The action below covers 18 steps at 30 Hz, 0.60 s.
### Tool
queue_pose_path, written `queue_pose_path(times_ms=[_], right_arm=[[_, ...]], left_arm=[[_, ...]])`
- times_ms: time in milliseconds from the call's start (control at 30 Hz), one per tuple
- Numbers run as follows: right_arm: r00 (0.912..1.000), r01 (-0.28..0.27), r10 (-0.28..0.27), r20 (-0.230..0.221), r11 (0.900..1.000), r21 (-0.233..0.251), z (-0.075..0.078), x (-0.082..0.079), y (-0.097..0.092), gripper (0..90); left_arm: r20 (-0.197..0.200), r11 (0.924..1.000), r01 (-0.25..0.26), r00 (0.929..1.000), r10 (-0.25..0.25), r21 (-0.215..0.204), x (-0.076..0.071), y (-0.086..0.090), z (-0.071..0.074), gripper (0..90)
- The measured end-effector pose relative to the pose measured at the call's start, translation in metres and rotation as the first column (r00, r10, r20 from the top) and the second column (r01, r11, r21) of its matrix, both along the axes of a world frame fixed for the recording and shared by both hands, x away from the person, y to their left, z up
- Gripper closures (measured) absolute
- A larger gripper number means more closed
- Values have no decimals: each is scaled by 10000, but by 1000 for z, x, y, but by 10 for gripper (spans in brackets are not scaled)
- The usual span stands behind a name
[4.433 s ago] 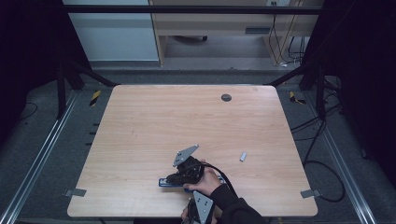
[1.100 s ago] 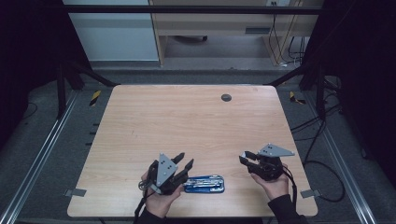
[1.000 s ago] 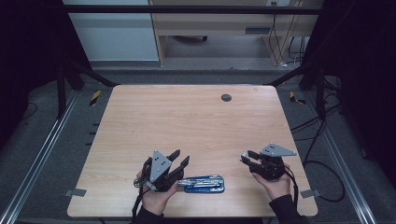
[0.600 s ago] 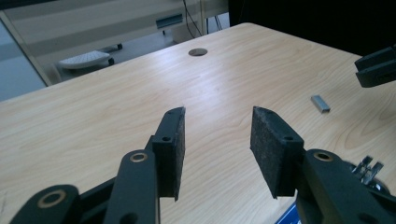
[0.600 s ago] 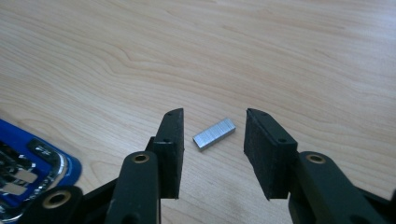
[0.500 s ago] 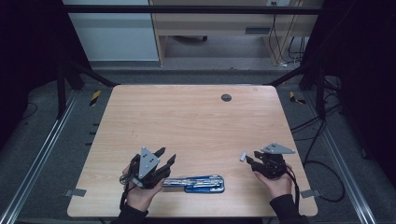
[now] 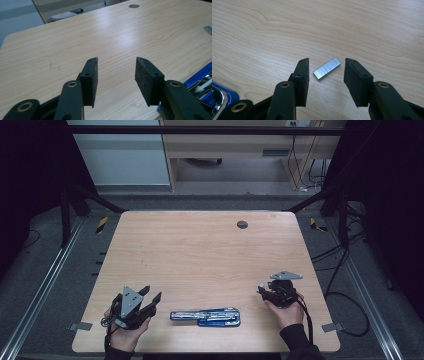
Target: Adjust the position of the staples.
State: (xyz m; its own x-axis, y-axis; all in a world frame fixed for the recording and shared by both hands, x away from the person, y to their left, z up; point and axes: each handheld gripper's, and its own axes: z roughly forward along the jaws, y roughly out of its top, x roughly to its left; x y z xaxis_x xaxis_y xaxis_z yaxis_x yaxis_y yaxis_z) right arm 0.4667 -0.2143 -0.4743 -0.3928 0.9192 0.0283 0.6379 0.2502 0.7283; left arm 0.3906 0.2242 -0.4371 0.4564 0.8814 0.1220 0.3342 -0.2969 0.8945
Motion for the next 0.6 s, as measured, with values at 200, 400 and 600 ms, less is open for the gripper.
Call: queue_pose_path(times_ms=[200, 400, 600], right_arm=[[9992, 230, -231, -341, 9997, -38, -5, 6, 3, 579], [9962, 456, -462, -735, 9989, -102, -7, 15, 10, 582], [9929, 752, -752, -926, 9972, -36, -10, 19, 15, 585]], left_arm=[[-77, 9993, -355, 9993, 354, -85, -1, 13, -5, 534], [-315, 9981, -595, 9978, 589, -185, 0, 21, -10, 536], [-292, 9977, -659, 9974, 654, -164, 0, 23, -10, 536]])
